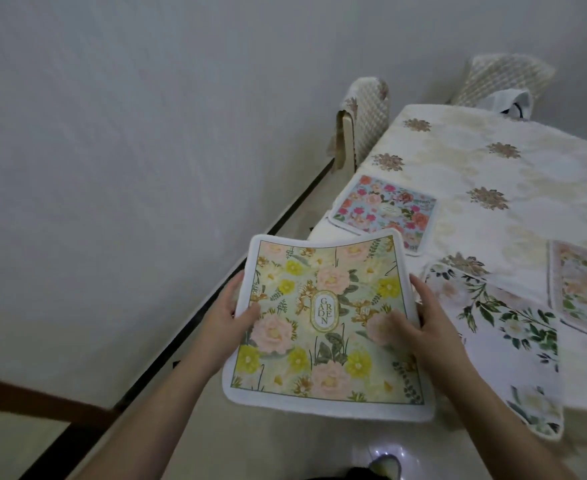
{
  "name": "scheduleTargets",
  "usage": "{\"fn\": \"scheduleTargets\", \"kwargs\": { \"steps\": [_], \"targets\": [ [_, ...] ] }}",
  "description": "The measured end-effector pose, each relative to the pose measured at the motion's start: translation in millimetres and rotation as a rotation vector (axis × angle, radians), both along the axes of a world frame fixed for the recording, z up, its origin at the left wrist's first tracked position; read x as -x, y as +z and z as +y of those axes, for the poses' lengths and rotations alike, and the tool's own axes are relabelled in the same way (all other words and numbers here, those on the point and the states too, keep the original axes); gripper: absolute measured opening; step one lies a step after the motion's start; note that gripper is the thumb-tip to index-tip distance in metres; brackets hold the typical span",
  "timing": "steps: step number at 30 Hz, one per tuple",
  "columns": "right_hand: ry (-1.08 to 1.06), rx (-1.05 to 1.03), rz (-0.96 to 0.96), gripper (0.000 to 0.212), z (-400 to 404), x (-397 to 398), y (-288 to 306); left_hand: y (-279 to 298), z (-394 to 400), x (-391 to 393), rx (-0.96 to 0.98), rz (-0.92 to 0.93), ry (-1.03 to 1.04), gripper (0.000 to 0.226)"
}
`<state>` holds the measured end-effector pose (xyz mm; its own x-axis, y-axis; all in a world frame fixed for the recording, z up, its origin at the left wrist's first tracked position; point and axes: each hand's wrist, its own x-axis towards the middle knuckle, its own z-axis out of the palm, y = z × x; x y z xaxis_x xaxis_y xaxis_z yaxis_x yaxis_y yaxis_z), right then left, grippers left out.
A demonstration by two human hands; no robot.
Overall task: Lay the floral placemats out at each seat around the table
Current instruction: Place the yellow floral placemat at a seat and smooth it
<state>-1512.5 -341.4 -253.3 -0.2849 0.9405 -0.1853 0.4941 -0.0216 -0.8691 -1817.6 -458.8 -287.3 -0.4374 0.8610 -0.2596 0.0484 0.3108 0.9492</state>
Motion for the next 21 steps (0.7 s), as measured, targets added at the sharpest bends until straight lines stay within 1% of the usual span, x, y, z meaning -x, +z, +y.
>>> {"fn": "scheduleTargets", "kwargs": {
  "steps": [5, 11, 14, 21],
  "targets": [
    [0.078, -0.037, -0.02, 0.067, -17.6, 48.7, 6.8, 2.6, -38.9, 33.9, -0.028, 0.083, 0.113, 0.062],
    [0.173, -0.09, -0.023, 0.068, -12.8, 90.6, 3.9, 10.3, -64.8, 64.4, -0.029, 0.191, 0.211, 0.068],
    [0.192, -0.088, -0.02, 0.068, -7.0, 106.8, -4.4, 13.9, -67.9, 75.1, -0.012, 0.239, 0.244, 0.068],
    [0.215, -0.048, 0.011, 0.067, 26.9, 134.4, -23.4, 10.9, -43.0, 96.0, -0.019, 0.236, 0.271, 0.065]
  ]
}}
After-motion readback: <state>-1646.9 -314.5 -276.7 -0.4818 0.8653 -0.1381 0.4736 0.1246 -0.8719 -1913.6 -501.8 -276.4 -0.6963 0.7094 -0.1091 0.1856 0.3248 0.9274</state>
